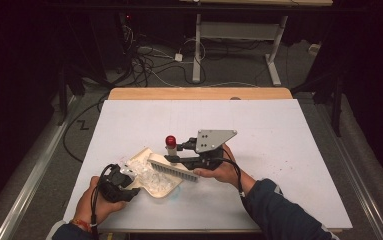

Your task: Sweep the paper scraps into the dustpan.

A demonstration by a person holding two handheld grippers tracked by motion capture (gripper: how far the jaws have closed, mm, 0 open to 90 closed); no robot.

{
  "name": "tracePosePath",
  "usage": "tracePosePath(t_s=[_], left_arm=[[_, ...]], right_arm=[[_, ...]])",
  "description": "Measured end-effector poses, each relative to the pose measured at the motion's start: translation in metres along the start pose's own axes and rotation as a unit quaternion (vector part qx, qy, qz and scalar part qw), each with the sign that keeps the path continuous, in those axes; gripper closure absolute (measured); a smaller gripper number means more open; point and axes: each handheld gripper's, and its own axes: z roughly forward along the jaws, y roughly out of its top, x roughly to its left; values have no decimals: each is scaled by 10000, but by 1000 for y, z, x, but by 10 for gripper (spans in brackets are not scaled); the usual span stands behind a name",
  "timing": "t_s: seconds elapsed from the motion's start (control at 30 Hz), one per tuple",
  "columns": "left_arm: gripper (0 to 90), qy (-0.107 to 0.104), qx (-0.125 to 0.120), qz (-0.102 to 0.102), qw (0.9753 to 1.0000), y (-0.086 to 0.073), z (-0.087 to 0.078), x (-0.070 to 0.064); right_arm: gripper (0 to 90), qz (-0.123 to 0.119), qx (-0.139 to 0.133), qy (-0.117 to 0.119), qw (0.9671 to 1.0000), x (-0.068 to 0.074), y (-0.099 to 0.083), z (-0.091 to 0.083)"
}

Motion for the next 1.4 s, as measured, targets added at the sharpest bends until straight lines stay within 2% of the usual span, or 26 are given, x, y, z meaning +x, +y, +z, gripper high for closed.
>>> tracePosePath(t_s=[0.2,0.27,0.33,0.4,0.53,0.6,0.7,0.83,1.0,1.13,1.23,1.4], left_arm=[[633,15,22,12,10000,0,0,-1],[633,17,35,14,10000,1,1,-1],[632,24,28,32,10000,2,2,-2],[633,29,30,39,10000,2,2,-3],[633,15,28,29,10000,2,2,-2],[633,11,13,18,10000,2,2,-2],[632,29,-19,16,10000,2,1,-3],[632,102,-101,33,9999,4,2,-4],[632,80,-118,-10,9999,5,3,-4],[632,70,-128,-49,9999,6,4,-4],[632,73,-147,-73,9998,6,5,-4],[631,45,-189,-128,9997,5,6,-4]], right_arm=[[703,204,-67,-285,9994,2,5,-16],[704,361,34,-326,9988,3,4,-19],[703,256,231,-463,9983,6,2,-19],[703,160,313,-632,9974,9,2,-24],[703,363,167,-825,9958,7,5,-45],[703,300,171,-964,9947,8,7,-56],[704,337,174,-1135,9928,7,9,-74],[704,530,194,-1366,9890,4,5,-98],[704,600,249,-1619,9847,5,0,-123],[703,734,251,-1757,9814,8,-5,-142],[703,843,252,-1751,9806,12,-10,-153],[703,988,360,-1827,9775,20,-19,-173]])
